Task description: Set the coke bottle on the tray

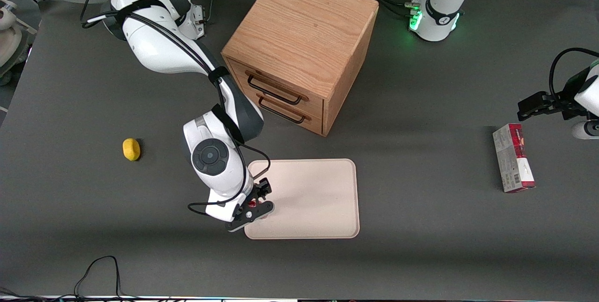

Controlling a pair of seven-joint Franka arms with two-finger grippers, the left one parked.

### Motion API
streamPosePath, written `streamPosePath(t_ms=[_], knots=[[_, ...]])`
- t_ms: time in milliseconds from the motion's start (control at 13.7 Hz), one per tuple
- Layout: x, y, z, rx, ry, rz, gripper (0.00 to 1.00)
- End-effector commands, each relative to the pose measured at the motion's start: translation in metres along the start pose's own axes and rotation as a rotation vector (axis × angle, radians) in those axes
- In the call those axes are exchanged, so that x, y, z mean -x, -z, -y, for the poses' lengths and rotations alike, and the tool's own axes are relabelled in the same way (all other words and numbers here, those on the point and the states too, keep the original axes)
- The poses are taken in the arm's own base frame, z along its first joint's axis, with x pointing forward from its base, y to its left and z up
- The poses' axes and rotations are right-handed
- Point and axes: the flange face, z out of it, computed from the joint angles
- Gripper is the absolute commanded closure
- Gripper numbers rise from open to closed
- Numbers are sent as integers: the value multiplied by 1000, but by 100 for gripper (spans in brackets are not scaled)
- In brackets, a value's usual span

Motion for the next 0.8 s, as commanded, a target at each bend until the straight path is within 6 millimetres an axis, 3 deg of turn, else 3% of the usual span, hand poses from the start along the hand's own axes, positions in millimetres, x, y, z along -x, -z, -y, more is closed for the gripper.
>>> streamPosePath(t_ms=[0,219,511,657,730], knots=[[-3,35,2,-2,-11,-34,0],[7,119,-1,6,-14,-24,0],[40,228,-12,34,-23,22,0],[57,262,-25,40,-38,50,0],[67,273,-46,44,-66,78,0]])
